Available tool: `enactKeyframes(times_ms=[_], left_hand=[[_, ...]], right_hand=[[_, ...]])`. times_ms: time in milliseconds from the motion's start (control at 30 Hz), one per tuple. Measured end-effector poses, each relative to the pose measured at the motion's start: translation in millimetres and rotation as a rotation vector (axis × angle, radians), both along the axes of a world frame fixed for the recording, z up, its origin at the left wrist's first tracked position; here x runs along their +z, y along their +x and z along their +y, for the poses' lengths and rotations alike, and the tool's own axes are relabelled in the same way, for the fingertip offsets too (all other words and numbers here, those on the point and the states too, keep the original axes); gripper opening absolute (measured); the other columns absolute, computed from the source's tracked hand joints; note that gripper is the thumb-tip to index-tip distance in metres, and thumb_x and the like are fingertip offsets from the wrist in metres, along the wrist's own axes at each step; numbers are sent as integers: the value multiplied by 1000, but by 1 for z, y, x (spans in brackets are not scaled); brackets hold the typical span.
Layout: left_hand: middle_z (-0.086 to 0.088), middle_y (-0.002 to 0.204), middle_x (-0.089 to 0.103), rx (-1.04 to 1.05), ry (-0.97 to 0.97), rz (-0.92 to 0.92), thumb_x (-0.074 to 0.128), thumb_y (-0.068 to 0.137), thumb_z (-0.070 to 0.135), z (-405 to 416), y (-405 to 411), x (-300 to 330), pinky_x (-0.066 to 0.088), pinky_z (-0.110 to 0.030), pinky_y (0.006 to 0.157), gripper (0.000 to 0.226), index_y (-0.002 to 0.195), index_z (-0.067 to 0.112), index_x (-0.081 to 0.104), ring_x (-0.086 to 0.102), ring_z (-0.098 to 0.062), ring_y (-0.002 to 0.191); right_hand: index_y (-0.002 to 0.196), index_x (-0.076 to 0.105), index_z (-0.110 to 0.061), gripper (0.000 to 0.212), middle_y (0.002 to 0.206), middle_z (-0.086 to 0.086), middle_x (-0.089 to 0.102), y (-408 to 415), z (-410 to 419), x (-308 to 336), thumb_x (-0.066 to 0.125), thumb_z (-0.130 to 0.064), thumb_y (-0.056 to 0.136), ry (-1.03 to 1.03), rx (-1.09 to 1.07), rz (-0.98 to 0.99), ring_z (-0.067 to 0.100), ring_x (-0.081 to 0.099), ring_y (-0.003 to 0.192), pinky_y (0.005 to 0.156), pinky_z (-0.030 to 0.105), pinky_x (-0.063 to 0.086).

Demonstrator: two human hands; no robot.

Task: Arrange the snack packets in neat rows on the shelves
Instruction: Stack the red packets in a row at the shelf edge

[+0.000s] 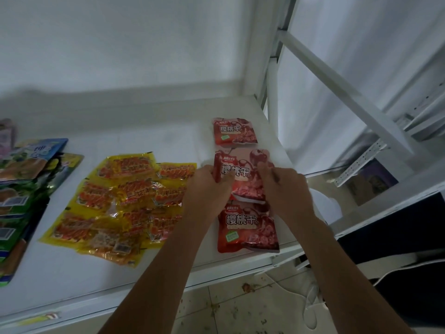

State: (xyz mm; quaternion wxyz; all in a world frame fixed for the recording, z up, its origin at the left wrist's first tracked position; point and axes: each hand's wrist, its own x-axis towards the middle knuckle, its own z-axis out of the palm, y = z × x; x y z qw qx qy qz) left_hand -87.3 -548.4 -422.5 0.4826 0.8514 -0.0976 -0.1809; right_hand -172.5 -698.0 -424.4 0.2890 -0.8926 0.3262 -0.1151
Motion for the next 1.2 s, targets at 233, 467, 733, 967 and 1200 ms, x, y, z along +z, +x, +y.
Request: enactKeyframes(times_ms=[233,467,733,967,1200], left_hand=[[-5,70,59,-161,194,-122,55,96,14,-9,13,7,38,-25,48,36,60,14,49,57,-17,61],[-2,67,57,-159,233,-158,69,99,31,-18,24,4,34,-14,39,40,68,11,55,53,-10,54],[-5,119,61,-155,194,-73,82,89,30,-16,27,0,61,-37,78,44,120,14,55,63,-23,104],[-6,141,55,-144,92,-221,61,102,49,-22,19,9,48,-36,108,49,140,17,61,56,-22,129],[11,123,62,-298,-81,-117,50,107,49,-47,21,28,39,-20,80,47,138,15,62,56,-6,112]], right_hand=[[122,70,-16,32,116,12,68,5,-31,-4,60,-38,100,11,-125,106,32,64,100,84,38,50],[96,75,-16,15,96,3,67,18,-50,-3,71,-31,96,132,-97,163,20,60,86,79,28,46],[104,78,-9,21,93,9,75,25,-63,-12,78,-25,91,428,-368,-207,26,70,89,81,35,58],[105,67,-19,13,92,-4,70,26,-39,-17,58,-11,103,433,-397,-624,13,70,86,79,31,60],[107,64,-19,13,92,-2,69,28,-27,-13,57,-10,102,310,-467,-798,18,69,89,74,28,59]])
